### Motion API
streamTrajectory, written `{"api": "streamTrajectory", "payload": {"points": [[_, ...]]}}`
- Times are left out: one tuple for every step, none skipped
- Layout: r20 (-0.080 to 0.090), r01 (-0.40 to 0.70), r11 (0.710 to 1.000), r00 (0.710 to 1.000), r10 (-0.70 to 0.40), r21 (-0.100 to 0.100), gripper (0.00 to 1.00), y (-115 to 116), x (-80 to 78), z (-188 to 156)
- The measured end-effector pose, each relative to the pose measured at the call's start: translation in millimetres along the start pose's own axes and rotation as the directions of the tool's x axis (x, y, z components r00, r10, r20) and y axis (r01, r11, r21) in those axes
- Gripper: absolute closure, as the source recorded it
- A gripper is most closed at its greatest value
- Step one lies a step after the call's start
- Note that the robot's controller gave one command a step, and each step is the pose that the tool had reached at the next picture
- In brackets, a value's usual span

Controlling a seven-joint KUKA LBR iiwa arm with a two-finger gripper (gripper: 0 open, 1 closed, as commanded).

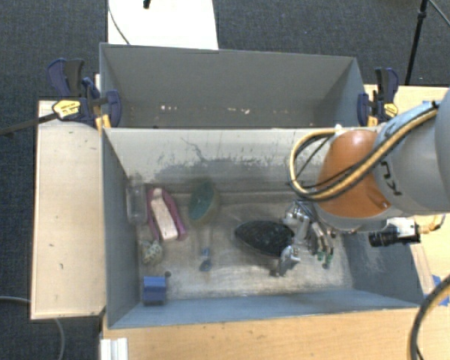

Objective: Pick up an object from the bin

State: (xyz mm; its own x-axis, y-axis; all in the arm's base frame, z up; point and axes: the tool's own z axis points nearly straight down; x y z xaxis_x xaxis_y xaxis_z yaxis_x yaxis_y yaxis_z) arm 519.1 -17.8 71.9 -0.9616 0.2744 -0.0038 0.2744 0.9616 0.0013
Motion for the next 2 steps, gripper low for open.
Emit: {"api": "streamTrajectory", "payload": {"points": [[0.004,0.004,1.0,1.0,-0.004,0.0,1.0,-0.7,-1.5,-1.4],[0.005,-0.011,1.0,1.0,0.011,-0.001,1.0,-3.9,4.4,-138.7]]}}
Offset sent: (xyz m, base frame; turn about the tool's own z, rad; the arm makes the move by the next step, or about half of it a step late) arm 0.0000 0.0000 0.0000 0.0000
